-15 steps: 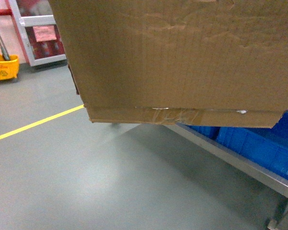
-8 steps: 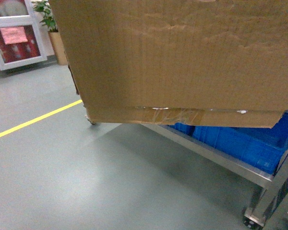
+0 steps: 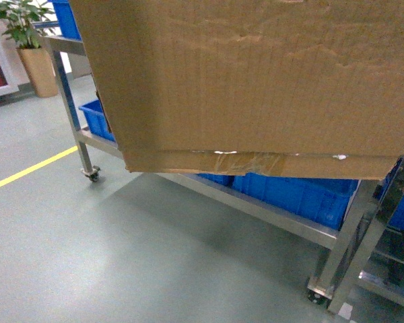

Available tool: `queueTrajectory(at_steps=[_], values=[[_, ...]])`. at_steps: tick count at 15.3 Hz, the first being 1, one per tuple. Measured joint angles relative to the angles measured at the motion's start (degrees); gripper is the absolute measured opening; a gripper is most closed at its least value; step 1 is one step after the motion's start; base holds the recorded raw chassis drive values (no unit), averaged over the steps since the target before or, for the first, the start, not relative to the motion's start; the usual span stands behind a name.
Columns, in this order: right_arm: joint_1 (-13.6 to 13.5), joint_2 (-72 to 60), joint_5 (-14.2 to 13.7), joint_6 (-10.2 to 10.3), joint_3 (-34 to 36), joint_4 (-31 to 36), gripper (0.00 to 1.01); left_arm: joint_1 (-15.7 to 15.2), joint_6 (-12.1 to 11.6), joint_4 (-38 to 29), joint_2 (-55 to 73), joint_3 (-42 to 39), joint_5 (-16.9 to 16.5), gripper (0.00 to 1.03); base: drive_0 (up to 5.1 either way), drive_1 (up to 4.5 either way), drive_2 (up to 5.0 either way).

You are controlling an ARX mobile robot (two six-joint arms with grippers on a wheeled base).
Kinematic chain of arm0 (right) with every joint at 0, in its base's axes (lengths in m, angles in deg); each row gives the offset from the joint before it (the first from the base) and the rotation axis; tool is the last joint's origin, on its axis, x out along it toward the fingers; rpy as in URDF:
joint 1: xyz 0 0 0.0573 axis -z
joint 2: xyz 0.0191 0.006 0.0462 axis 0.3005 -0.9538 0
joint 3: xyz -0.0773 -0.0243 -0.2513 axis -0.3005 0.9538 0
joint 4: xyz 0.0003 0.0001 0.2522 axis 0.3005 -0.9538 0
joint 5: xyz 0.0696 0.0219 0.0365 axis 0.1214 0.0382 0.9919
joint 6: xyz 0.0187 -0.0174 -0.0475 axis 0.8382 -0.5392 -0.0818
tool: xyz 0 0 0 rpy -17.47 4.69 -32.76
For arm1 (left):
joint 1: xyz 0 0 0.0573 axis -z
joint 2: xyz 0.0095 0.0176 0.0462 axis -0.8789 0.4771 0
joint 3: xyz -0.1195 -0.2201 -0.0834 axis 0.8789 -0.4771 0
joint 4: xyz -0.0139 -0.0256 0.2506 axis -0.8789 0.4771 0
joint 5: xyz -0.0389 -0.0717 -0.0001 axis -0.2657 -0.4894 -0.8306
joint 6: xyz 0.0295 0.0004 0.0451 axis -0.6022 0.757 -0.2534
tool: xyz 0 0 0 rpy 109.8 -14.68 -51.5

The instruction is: Sort boxes to right shelf from conveyor

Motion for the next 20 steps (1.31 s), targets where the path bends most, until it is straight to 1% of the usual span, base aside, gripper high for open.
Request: queueTrajectory(at_steps=[20], values=[[0.0,0.0,0.0,0.0,0.0,0.0,0.02,0.0,0.0,0.0,0.0,0.0,0.0,0.02,-1.3,-1.35,-1.3]])
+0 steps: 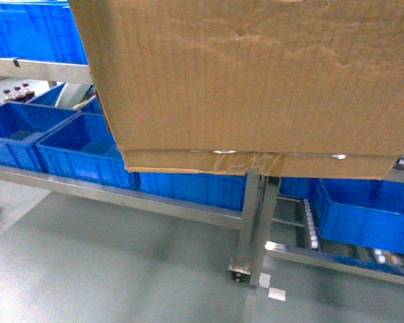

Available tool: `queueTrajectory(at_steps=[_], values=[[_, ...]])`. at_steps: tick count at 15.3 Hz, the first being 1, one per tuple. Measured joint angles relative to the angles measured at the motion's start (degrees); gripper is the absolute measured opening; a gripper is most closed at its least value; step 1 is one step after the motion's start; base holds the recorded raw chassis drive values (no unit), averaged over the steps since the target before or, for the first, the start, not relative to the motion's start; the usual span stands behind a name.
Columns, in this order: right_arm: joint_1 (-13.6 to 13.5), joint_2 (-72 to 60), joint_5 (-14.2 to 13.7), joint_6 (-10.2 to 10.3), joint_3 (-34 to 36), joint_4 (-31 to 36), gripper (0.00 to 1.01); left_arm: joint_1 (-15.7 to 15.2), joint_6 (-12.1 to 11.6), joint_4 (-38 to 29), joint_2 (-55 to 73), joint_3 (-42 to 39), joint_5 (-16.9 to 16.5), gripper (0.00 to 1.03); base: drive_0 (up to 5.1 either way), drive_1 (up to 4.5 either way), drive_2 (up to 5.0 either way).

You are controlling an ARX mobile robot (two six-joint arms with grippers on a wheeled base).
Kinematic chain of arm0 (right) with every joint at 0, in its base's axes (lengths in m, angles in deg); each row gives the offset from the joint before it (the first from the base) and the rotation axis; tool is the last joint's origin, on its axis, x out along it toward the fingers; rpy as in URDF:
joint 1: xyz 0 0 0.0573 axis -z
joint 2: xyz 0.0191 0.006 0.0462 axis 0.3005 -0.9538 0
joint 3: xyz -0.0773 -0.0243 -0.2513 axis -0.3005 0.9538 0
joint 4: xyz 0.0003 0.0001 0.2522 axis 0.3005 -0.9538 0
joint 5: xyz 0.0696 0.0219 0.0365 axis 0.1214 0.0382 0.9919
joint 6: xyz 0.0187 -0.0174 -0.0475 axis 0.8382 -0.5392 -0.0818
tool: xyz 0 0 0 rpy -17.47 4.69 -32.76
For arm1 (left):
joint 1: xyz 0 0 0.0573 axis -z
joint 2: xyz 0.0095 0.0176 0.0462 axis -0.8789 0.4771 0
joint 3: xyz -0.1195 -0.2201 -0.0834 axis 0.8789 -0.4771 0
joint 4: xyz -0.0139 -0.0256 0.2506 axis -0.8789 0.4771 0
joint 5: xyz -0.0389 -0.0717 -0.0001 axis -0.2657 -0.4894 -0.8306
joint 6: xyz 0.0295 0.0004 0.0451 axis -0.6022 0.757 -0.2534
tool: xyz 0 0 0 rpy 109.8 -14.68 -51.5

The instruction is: Sort boxes to right shelf from conveyor

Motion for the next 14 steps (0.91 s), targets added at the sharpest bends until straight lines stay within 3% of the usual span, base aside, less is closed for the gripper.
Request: queueTrajectory(at_steps=[12,14], values=[[0.0,0.0,0.0,0.0,0.0,0.0,0.02,-0.1,0.0,0.0,0.0,0.0,-0.1,0.02,-1.3,-1.34,-1.3],[0.0,0.0,0.0,0.0,0.0,0.0,0.02,-0.1,0.0,0.0,0.1,0.0,-0.1,0.02,4.7,-3.82,-0.7]])
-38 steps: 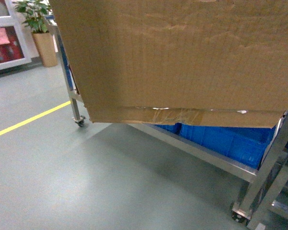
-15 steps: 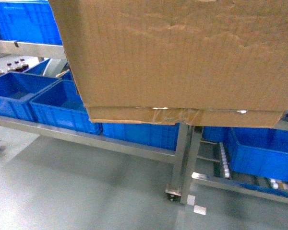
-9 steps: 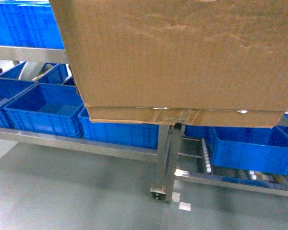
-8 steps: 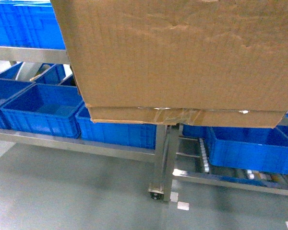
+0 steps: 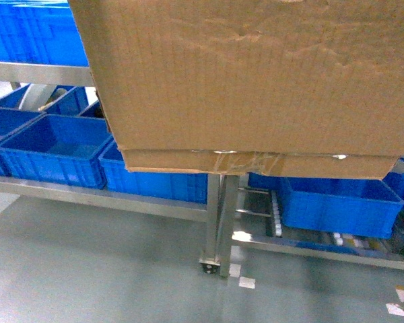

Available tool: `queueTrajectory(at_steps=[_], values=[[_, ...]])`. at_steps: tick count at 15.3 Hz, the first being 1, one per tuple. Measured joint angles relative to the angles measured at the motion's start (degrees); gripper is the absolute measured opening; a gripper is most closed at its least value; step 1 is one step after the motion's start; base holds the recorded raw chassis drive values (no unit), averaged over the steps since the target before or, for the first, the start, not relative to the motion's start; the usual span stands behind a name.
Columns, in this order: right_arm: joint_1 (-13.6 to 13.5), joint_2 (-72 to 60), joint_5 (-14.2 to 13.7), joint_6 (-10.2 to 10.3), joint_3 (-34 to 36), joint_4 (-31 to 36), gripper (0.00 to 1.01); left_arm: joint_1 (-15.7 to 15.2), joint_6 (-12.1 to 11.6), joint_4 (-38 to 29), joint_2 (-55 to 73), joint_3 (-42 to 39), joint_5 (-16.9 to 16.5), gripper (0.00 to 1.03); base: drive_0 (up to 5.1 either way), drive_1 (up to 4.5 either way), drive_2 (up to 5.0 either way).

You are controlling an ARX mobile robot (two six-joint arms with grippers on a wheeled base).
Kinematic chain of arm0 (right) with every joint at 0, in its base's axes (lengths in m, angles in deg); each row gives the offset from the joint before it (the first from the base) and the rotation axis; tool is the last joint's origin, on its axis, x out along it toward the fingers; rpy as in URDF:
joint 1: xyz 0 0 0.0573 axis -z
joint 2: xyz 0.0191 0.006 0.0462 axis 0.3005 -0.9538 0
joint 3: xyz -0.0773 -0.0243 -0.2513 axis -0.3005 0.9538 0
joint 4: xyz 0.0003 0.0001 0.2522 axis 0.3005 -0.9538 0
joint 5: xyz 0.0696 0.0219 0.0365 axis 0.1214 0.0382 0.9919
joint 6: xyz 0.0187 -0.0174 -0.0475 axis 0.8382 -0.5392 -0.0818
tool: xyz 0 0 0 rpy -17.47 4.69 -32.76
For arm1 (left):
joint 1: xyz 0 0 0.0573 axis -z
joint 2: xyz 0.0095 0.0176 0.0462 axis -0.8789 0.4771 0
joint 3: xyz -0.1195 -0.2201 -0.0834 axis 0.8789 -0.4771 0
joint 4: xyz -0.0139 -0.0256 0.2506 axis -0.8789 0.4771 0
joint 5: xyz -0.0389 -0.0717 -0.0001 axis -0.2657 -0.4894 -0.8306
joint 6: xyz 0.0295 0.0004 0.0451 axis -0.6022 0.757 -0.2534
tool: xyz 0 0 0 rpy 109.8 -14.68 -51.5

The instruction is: Sort boxes to right shelf from conveyor

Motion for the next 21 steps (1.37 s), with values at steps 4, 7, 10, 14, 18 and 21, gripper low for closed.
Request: queueTrajectory(at_steps=[4,7,10,14,18,21], values=[[0.0,0.0,0.0,0.0,0.0,0.0,0.02,0.1,0.0,0.0,0.0,0.0,0.0,0.02,4.8,-2.83,-2.1],[0.0,0.0,0.0,0.0,0.0,0.0,0.02,0.1,0.0,-0.1,0.0,0.0,0.0,0.02,4.9,-2.51,-2.5],[0.0,0.0,0.0,0.0,0.0,0.0,0.02,0.1,0.0,-0.2,0.0,0.0,0.0,0.02,4.9,-2.51,-2.5],[0.0,0.0,0.0,0.0,0.0,0.0,0.02,0.1,0.0,0.0,0.1,0.0,0.0,0.02,4.9,-2.51,-2.5],[0.6,-0.1,0.0,-0.2,0.0,-0.1,0.02,0.7,0.0,-0.1,0.1,0.0,-0.1,0.02,4.9,-2.51,-2.5],[0.3,0.2,0.0,-0.2,0.0,0.1,0.02,0.5,0.0,-0.1,0.0,0.0,0.2,0.02,4.9,-2.51,-2.5]])
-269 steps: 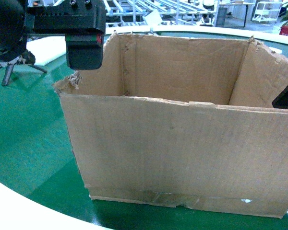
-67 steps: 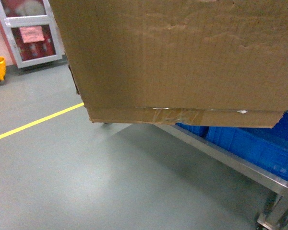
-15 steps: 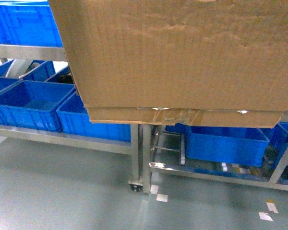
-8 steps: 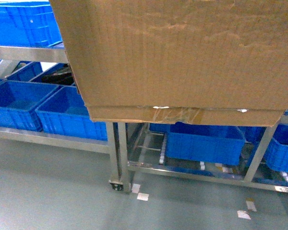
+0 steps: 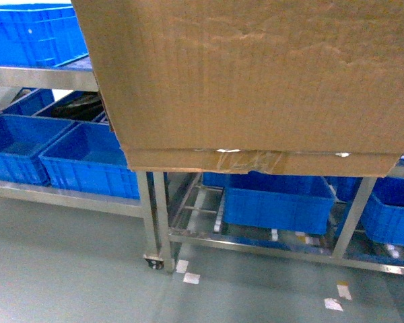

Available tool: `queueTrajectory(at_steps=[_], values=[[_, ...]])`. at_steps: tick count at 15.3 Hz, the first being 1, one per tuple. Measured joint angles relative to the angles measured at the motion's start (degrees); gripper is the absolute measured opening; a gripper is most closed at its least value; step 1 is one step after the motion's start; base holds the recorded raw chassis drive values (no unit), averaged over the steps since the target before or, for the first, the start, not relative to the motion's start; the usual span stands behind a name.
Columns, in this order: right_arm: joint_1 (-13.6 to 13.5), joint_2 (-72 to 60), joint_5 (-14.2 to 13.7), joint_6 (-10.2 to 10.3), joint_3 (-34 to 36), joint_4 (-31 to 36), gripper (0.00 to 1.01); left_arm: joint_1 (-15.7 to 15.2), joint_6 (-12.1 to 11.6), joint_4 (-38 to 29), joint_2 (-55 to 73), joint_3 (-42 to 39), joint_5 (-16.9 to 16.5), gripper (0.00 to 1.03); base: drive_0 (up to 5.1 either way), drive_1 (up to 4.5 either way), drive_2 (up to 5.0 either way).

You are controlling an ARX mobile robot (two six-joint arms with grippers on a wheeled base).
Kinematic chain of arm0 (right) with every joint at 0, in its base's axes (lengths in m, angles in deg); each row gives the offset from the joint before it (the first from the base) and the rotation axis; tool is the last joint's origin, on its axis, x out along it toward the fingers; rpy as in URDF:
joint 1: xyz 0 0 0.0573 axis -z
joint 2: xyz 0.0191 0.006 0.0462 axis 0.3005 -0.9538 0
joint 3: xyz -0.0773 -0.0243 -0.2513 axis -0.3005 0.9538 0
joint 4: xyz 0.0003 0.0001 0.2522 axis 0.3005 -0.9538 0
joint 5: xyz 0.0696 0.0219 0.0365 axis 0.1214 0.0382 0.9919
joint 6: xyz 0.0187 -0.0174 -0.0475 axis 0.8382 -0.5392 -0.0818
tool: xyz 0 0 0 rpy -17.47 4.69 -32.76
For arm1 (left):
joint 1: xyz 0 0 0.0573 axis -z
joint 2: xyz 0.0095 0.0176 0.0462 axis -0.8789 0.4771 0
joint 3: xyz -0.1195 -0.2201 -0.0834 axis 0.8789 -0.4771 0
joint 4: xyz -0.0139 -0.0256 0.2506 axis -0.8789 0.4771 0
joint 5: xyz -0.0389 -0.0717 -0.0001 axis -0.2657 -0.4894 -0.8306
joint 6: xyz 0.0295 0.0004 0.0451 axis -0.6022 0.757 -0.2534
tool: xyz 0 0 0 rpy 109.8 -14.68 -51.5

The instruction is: Sort boxes to right shelf from conveyor

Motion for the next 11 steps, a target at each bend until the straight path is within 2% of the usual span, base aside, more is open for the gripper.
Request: queueTrajectory(at_steps=[11], values=[[-0.2,-0.3,0.0,0.0,0.0,0.3,0.02,-0.2,0.0,-0.3,-0.1,0.1,-0.1,0.02,4.9,-2.51,-2.5]])
